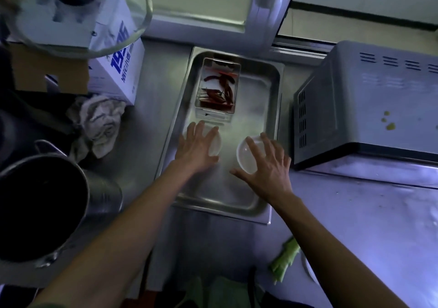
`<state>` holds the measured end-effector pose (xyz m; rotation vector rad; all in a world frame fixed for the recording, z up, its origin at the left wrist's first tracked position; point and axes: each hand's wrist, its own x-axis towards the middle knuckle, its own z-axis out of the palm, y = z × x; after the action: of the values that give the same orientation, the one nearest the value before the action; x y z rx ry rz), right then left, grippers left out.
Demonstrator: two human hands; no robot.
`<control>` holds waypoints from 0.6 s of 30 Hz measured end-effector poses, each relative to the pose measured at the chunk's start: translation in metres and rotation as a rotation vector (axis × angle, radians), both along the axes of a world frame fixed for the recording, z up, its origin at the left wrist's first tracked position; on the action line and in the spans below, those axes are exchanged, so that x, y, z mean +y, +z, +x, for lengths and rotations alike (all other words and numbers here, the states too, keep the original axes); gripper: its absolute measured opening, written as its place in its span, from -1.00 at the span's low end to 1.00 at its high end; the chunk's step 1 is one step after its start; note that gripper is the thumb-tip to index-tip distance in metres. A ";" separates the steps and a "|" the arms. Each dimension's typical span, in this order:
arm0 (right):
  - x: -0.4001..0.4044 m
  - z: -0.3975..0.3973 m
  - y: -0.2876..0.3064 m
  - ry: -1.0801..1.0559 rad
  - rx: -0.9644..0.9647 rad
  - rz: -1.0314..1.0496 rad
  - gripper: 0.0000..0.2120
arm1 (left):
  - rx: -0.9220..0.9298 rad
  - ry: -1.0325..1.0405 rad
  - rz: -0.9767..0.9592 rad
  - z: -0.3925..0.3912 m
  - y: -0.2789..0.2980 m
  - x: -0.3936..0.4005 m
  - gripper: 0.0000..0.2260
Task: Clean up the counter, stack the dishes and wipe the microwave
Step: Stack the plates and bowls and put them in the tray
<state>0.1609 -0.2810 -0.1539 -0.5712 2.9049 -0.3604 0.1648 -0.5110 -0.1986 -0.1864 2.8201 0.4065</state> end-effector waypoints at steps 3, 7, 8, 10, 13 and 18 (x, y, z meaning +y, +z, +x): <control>-0.006 -0.005 -0.006 -0.007 -0.009 0.021 -0.06 | 0.000 -0.012 0.001 -0.012 -0.008 -0.006 -0.14; -0.010 -0.013 -0.015 -0.028 -0.022 0.016 -0.09 | -0.010 0.000 0.019 -0.025 -0.016 -0.012 -0.14; -0.012 -0.014 -0.017 -0.032 -0.033 0.012 -0.09 | -0.013 0.003 0.022 -0.027 -0.018 -0.012 -0.14; -0.015 -0.016 -0.020 -0.039 -0.050 0.008 -0.09 | -0.019 0.010 0.025 -0.031 -0.019 -0.013 -0.13; -0.020 -0.021 -0.025 -0.043 -0.045 -0.003 -0.12 | -0.008 0.001 0.016 -0.032 -0.021 -0.015 -0.12; -0.032 -0.031 -0.026 -0.037 -0.052 -0.015 -0.09 | -0.008 -0.031 0.018 -0.027 -0.019 -0.017 -0.05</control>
<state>0.1295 -0.3126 -0.1802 -0.5030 2.8691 -0.3966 0.1374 -0.5280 -0.2171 -0.1405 2.8072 0.4226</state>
